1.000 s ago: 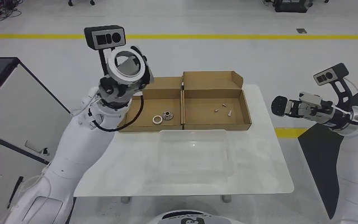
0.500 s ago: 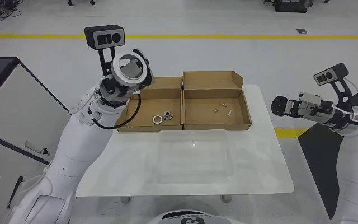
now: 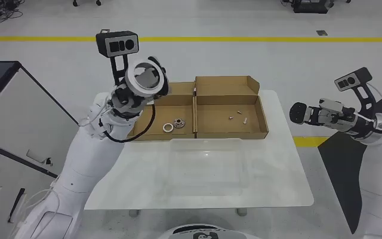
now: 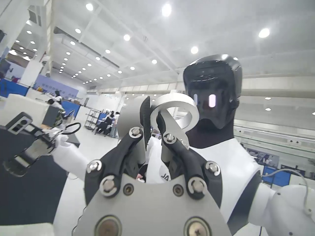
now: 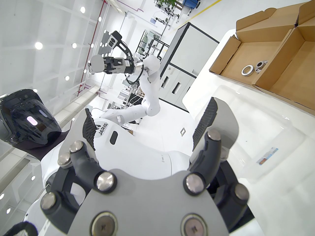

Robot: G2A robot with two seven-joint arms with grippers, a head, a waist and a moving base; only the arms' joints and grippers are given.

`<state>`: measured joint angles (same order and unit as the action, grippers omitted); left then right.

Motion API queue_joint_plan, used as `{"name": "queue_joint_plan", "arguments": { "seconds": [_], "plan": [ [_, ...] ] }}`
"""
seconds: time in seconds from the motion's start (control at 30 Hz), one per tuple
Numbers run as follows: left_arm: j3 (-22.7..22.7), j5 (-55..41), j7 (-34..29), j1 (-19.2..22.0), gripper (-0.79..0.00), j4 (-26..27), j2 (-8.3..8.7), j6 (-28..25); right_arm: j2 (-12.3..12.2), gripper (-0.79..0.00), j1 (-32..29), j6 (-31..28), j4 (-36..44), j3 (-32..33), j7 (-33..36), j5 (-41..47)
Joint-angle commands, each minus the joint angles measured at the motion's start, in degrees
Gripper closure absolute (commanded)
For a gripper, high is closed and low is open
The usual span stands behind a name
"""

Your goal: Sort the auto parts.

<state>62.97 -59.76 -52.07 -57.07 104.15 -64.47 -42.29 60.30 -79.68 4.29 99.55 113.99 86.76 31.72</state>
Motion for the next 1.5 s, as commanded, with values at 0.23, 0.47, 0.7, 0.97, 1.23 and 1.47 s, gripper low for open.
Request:
{"name": "queue_joint_plan", "arguments": {
  "seconds": [0.23, 0.47, 0.7, 0.97, 1.23, 1.47],
  "plan": [
    [0.9, -7.2, -4.3, 0.0, 0.0, -0.8, -1.03, 0.8, 0.0, -0.785, 0.0, 0.0, 0.0, 0.0, 0.0, 0.0],
    [0.9, -7.2, -4.3, 0.0, 0.0, -0.8, -1.03, 0.8, 0.0, -0.785, 0.0, 0.0, 0.0, 0.0, 0.0, 0.0],
    [1.9, -0.8, -2.7, -0.5, 0.0, -1.4, -0.8, 3.2, 0.0, -0.785, 0.0, 0.0, 0.0, 0.0, 0.0, 0.0],
    [3.2, 23.1, 5.1, -1.9, 0.0, -2.4, -0.2, 15.0, 0.0, -0.785, 0.0, 0.0, 0.0, 0.0, 0.0, 0.0],
    [5.0, 41.5, 6.8, -1.4, 0.0, -4.1, 0.57, 23.5, 0.0, -0.785, 0.0, 0.0, 0.0, 0.0, 0.0, 0.0],
    [5.5, 50.0, 4.2, -0.7, 0.0, -7.5, 1.16, 28.8, 0.0, -0.785, 0.0, 0.0, 0.0, 0.0, 0.0, 0.0]
  ]
}}
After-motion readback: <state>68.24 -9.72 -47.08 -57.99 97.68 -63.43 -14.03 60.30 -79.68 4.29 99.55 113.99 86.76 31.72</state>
